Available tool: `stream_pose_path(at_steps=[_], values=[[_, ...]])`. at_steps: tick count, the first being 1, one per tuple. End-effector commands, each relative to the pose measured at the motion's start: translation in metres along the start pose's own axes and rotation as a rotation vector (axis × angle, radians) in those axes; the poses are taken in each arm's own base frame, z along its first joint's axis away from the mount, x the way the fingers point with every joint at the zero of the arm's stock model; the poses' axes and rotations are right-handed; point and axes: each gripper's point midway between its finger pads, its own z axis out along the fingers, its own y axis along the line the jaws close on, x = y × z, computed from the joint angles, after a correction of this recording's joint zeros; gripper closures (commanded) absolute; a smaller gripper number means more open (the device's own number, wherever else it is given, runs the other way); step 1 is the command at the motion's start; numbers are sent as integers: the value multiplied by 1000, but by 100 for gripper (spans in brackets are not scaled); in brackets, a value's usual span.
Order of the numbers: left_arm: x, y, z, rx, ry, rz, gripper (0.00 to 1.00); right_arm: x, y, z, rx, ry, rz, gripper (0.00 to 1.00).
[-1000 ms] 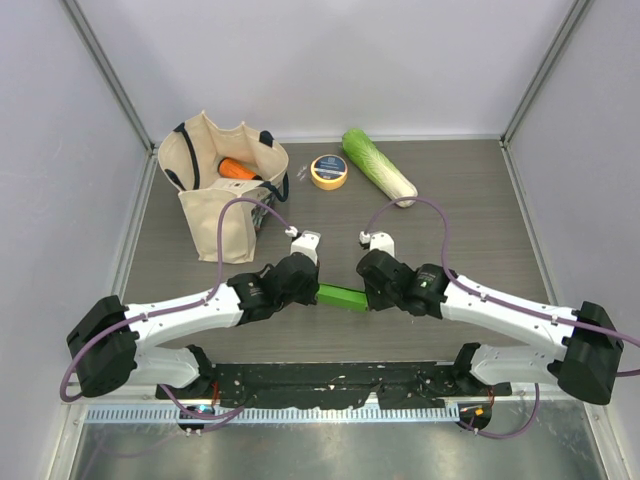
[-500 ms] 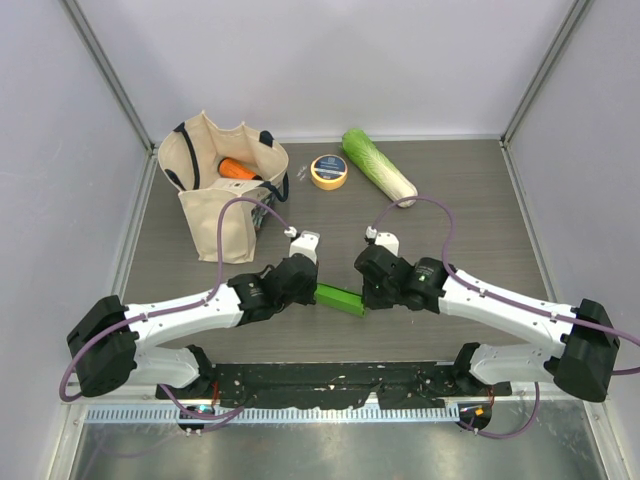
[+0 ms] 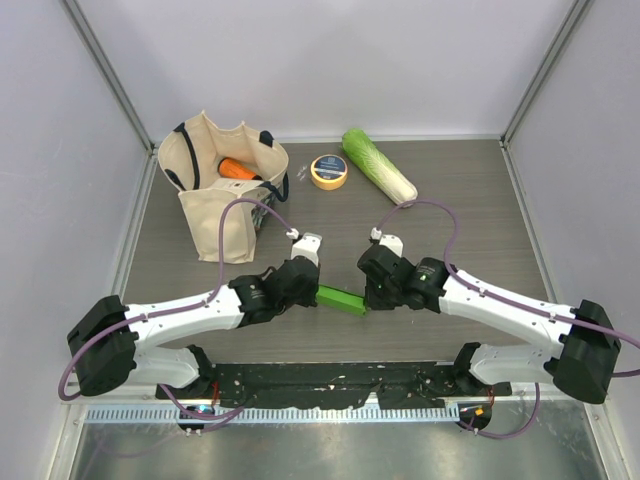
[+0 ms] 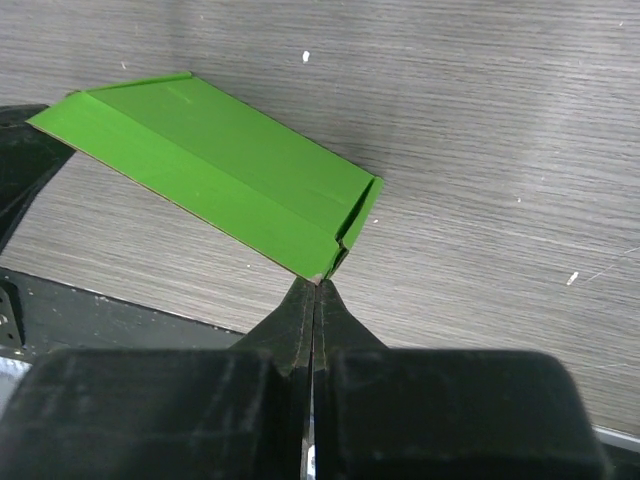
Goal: Fold the paper box
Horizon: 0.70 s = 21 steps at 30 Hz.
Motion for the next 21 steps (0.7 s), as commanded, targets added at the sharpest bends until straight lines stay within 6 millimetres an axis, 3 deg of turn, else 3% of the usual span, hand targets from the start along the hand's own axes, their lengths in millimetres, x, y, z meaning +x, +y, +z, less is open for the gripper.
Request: stream_pose_path(at_steps=[1, 6, 14, 17, 21], values=[[16, -5, -1, 18, 62, 8, 100, 0, 2, 4, -16, 4, -78, 99], [19, -5, 0, 16, 66, 3, 100, 7, -14, 7, 32, 30, -174, 99], [25, -6, 3, 7, 70, -6, 100, 9, 1, 19, 37, -56, -221, 99], [30, -6, 4, -19, 50, 14, 100, 21, 6, 27, 35, -71, -229, 99], [35, -5, 3, -52, 24, 21, 100, 21, 4, 27, 14, -109, -191, 99]])
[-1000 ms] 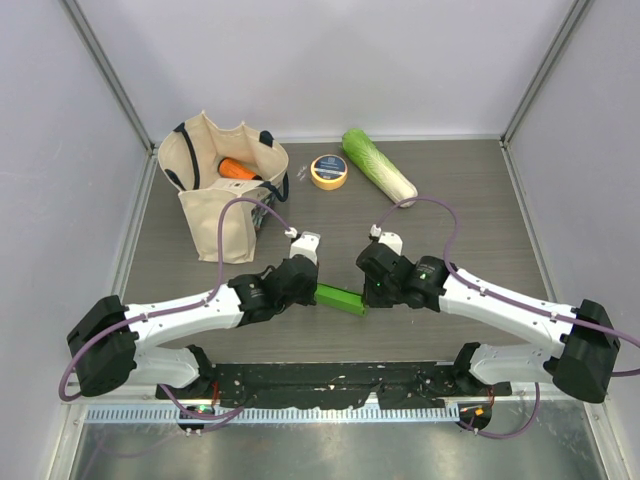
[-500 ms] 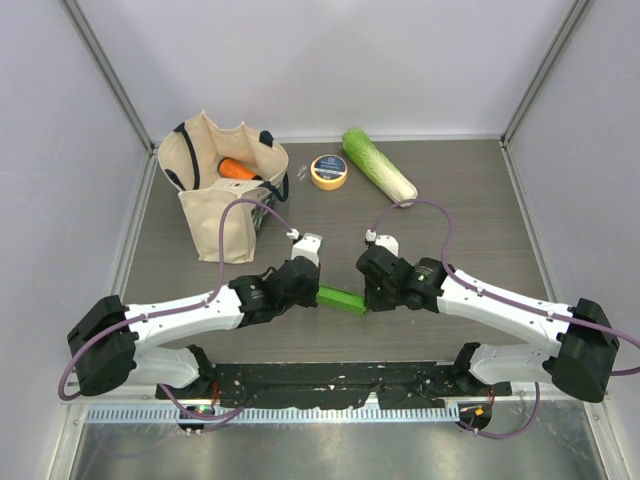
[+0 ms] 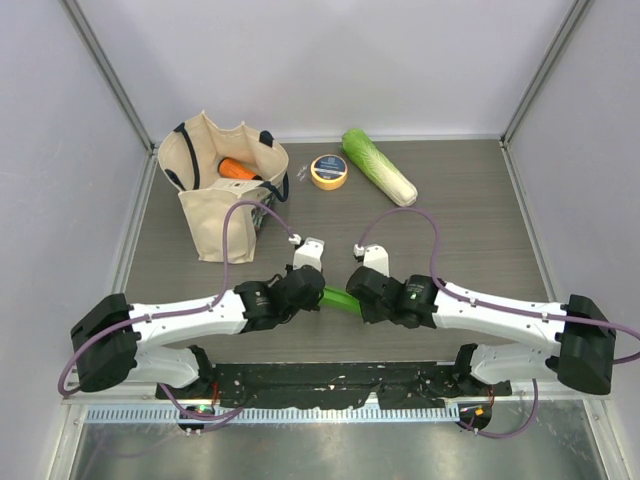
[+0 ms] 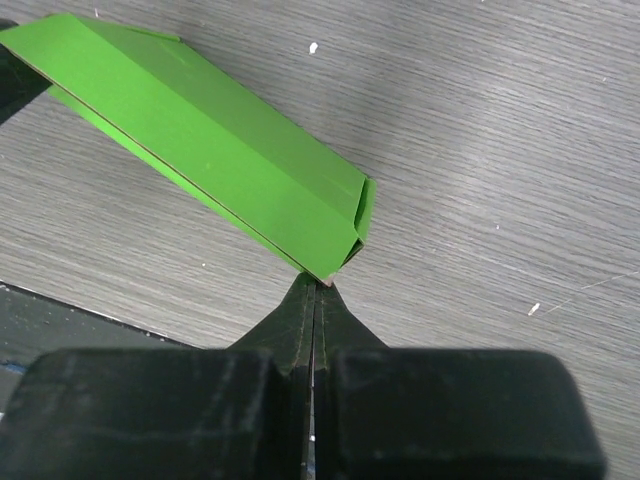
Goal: Fold the paper box
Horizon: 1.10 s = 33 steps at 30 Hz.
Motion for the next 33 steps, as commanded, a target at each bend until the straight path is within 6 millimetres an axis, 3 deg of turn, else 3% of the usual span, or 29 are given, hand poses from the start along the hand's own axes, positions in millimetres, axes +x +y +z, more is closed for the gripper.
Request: stream_pose_path(at_steps=[1, 5, 7, 10, 13, 15, 18, 19, 20, 22, 24, 25, 26, 33], values=[[33, -1, 2, -17, 54, 14, 100, -4, 9, 10, -41, -75, 95, 99], [34, 2, 3, -26, 48, 16, 100, -13, 16, -7, -99, -95, 127, 87], [34, 0, 4, -24, 51, 18, 100, -10, 22, -15, -151, -65, 137, 67], [34, 0, 4, -26, 56, 24, 100, -3, 25, -31, -220, -10, 180, 50], [34, -1, 4, -23, 59, 24, 100, -6, 15, -45, -252, 25, 346, 36], [33, -2, 4, -20, 60, 23, 100, -21, -1, -51, -260, -2, 570, 27], [35, -3, 5, -22, 68, 22, 100, -32, -10, -52, -301, -19, 834, 21], [35, -2, 5, -25, 69, 21, 100, -39, -1, -56, -372, -14, 892, 20], [35, -3, 5, -25, 69, 19, 100, -29, 4, -49, -399, 37, 936, 20], [35, -4, 6, -26, 72, 17, 100, -43, 11, -47, -480, 38, 1084, 20], [36, -4, 6, -28, 77, 25, 100, -33, 12, -34, -507, 75, 1177, 20], [35, -5, 6, -26, 77, 22, 100, -45, 18, -37, -578, 67, 1262, 21], [35, -5, 6, -29, 80, 24, 100, -34, 15, -26, -569, 92, 1307, 23], [32, -7, 5, -21, 77, 16, 100, -26, 7, -12, -618, 85, 1453, 27]])
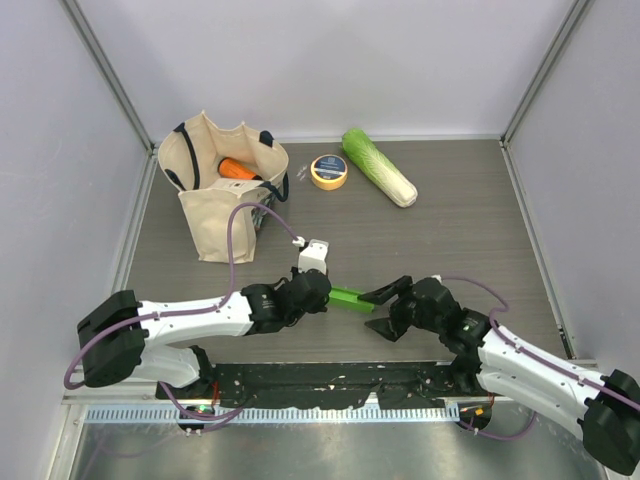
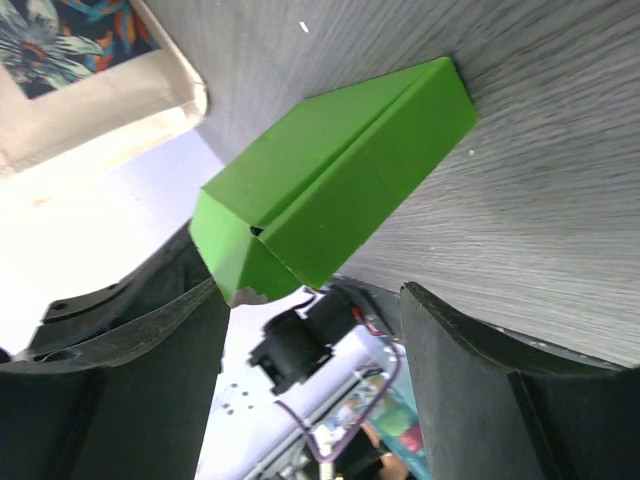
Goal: Fold the paper box
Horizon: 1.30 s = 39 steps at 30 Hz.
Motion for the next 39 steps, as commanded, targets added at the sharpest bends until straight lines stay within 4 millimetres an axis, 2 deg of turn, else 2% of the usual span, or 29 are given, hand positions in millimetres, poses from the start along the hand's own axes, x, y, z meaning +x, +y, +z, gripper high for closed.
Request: stream_pose_path(at_steps=[1, 5, 10, 15, 17, 22, 25, 27, 28, 38, 39], values=[[33, 9, -1, -26, 122, 47, 100, 6, 44, -7, -195, 48, 129, 27], [33, 9, -2, -27, 124, 48, 100, 10, 58, -13, -216, 44, 76, 25], [33, 7, -1, -26, 123, 46, 100, 1, 46, -4, -169, 5, 129, 22], [33, 6, -3, -27, 123, 41, 100, -14, 53, -1, -178, -77, 164, 22], [34, 5, -4, -26, 125, 44, 100, -17, 50, 2, -165, -90, 173, 23], [34, 4, -4, -26, 125, 39, 100, -19, 47, 10, -171, -91, 180, 34], [35, 3, -3, -25, 125, 35, 100, -22, 43, 12, -161, -101, 177, 37], [35, 3, -3, -26, 128, 35, 100, -21, 43, 11, -163, -100, 167, 45], [35, 3, -3, -26, 128, 34, 100, -28, 43, 11, -173, -141, 168, 48], [38, 3, -1, -34, 134, 30, 100, -43, 28, 17, -156, -213, 114, 54], [38, 3, 0, -35, 136, 31, 100, -43, 31, 17, -173, -212, 109, 55]])
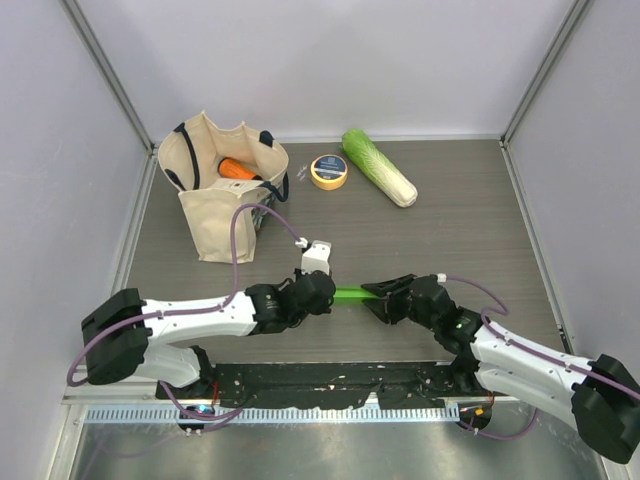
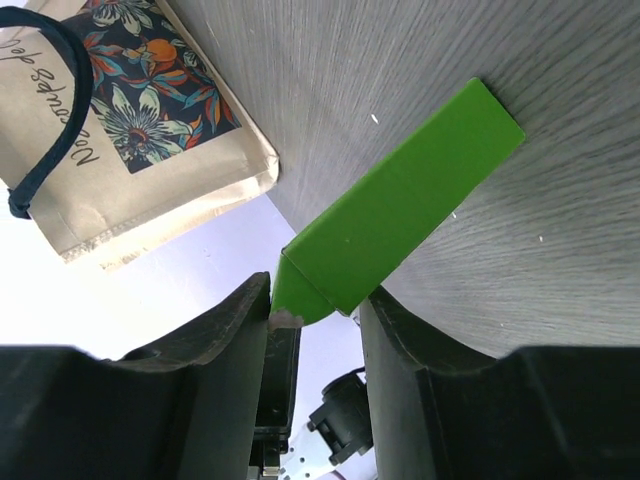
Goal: Fold the paper box
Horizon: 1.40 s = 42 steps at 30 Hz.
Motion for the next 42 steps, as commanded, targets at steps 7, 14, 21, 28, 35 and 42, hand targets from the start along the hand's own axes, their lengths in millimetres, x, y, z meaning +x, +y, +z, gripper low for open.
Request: stream_pose_path(at_steps=[7, 14, 21, 28, 35, 42], values=[[36, 10, 1, -27, 131, 61, 97, -21, -8, 10, -36, -92, -59, 68], [31, 7, -12, 39, 108, 51, 61, -31, -22, 13, -20, -129, -68, 74], [5, -3, -43, 161, 67, 54, 32, -40, -34, 17, -12, -156, -97, 83], [-39, -19, -42, 337, 106, -42, 26, -41, -39, 22, 0, -159, -152, 90], [-31, -15, -7, 406, 212, -88, 36, -41, -38, 21, 7, -165, -177, 95], [-14, -5, 14, 368, 252, -108, 39, -42, -32, 18, -6, -173, -182, 95]])
